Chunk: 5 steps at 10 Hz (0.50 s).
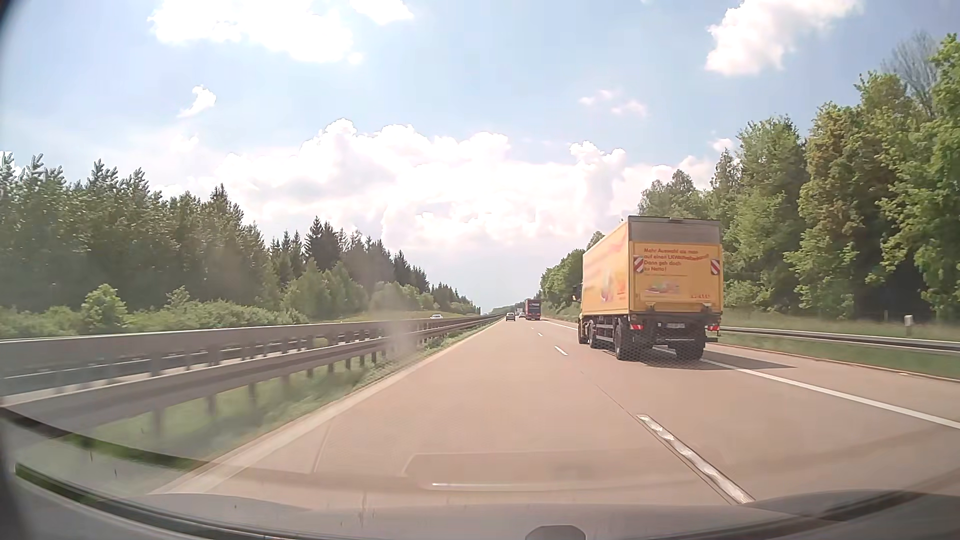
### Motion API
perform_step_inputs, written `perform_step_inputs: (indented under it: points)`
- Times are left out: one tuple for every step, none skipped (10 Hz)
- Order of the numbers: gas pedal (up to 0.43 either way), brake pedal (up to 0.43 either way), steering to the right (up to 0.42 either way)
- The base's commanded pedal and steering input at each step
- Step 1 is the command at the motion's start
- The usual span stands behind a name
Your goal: Follow the waypoints while adhering to traffic rules and regulations
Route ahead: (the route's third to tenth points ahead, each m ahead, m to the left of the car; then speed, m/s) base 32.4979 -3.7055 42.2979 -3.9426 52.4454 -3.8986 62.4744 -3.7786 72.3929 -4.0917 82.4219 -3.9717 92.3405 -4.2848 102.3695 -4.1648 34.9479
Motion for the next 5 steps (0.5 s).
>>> perform_step_inputs:
  points:
    - [0.35,0.0,-0.001]
    - [0.35,0.0,-0.002]
    - [0.35,0.0,-0.001]
    - [0.35,0.0,-0.001]
    - [0.35,0.0,-0.001]
